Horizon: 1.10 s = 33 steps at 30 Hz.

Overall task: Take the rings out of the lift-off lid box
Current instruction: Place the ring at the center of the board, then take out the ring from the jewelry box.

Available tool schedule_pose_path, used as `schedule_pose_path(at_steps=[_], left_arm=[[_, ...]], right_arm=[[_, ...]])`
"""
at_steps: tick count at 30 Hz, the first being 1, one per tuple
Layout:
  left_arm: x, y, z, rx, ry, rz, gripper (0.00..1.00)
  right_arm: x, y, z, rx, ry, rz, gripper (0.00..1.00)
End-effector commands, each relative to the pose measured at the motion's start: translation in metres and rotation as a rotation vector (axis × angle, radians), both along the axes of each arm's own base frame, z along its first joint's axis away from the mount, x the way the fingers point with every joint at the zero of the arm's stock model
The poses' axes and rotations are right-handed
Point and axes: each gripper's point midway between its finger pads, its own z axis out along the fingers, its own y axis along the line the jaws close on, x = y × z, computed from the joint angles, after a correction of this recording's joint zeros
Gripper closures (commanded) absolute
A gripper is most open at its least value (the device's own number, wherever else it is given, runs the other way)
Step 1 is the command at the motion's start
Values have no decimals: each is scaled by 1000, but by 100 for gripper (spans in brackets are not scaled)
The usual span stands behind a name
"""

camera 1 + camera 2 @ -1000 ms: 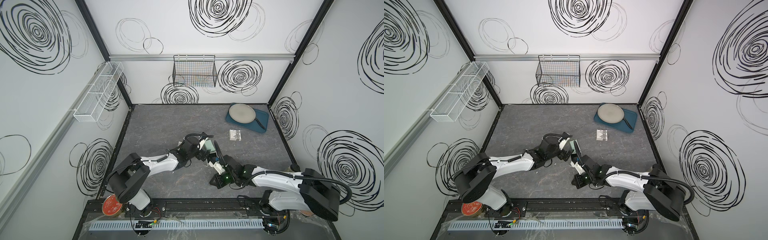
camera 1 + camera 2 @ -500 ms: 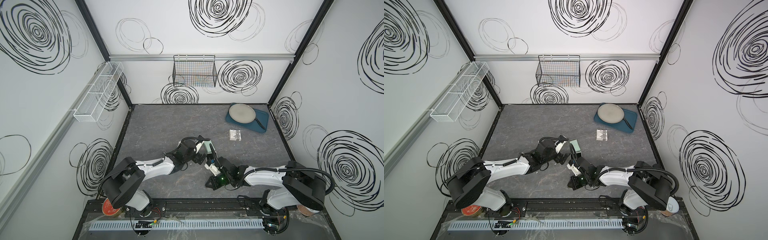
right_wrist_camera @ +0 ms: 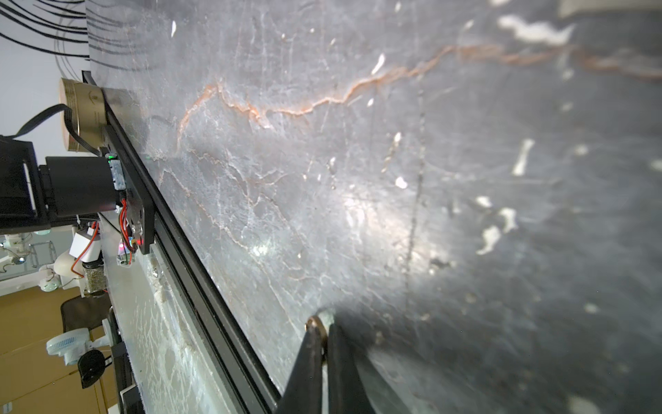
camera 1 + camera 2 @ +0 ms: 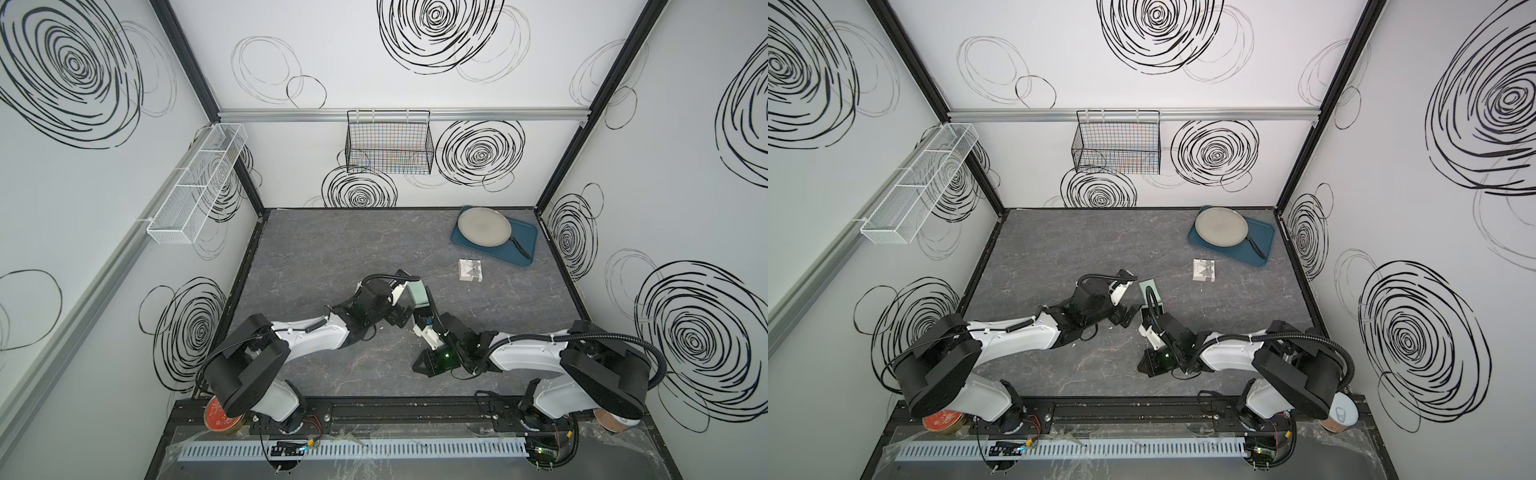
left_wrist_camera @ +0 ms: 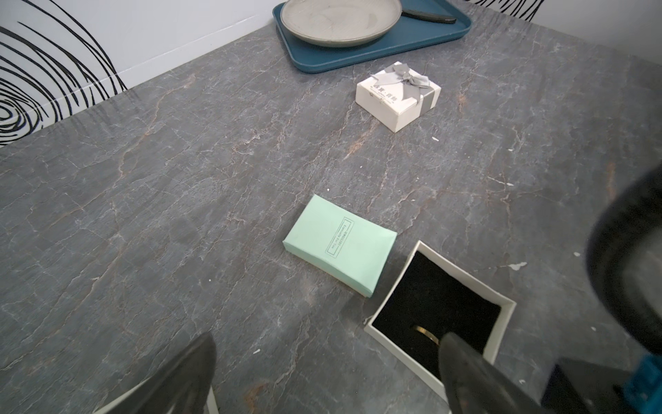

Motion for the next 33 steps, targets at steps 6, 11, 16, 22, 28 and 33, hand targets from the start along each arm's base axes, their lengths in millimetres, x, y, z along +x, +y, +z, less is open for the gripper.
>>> schedule_pose_path(at_steps=[6,11,16,22,28,33], left_arm=[[4,0,2,-22,-16,5,0],[3,1,5,-23,-23,6,0],[3,4,8,-13,-31,12,0],[1,7,10,-1,-33,8,0],[2,6,2,22,-16,23,0],[0,4,-4,37,-5,29,0]], right_arm=[[14,-13,-2,-48,-40,-46,75],[21,-21,9,-68,-68,-45,70],[40,-33,48,-56,-154,-56,36],[81,-53,102,-52,-335,-118,0],[123,-53,123,-14,-439,-213,0],[141,-45,107,-41,-392,-251,2]])
